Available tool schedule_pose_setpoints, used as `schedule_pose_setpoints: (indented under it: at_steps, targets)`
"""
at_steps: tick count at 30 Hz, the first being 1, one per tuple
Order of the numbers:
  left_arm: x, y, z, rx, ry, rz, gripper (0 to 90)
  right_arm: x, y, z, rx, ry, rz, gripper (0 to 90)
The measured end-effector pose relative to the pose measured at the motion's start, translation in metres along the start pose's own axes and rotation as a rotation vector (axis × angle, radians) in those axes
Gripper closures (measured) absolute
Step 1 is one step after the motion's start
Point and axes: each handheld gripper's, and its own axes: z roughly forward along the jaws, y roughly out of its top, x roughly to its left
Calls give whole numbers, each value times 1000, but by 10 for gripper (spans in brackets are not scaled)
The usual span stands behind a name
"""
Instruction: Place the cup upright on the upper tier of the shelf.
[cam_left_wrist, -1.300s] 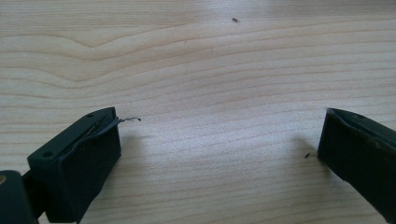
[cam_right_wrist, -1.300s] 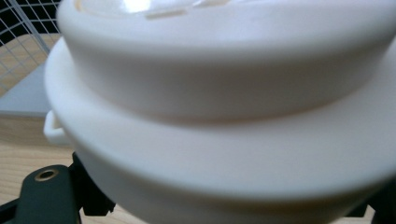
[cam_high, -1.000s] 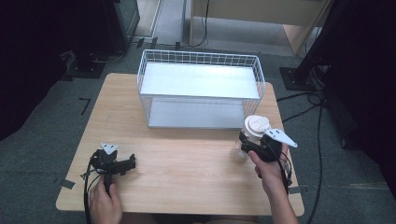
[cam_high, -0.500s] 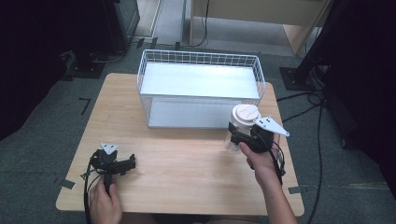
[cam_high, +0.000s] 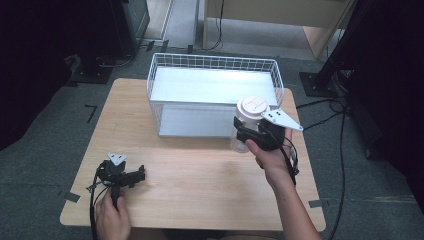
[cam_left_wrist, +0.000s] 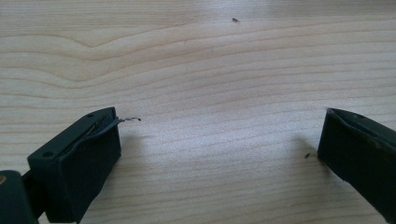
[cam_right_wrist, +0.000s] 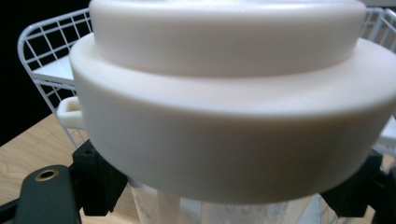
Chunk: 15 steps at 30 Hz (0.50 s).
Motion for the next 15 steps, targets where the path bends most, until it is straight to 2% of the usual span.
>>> schedule_pose_setpoints:
  at_steps: [7, 12, 13, 14, 15]
  targets:
    - [0, 0, 0, 0, 0, 1, 0, 12, 20, 4, -27, 8, -19, 162]
    - [0, 0, 0, 1, 0, 0, 0, 18, 32, 6, -80, 6, -16, 162]
    - [0, 0, 0, 0, 0, 1, 0, 22, 35, 7, -106, -17, -20, 162]
    - [0, 0, 0, 0, 0, 1, 0, 22, 35, 7, -106, -17, -20, 162]
    - [0, 0, 0, 1, 0, 1, 0, 27, 38, 8, -141, -61, -41, 161]
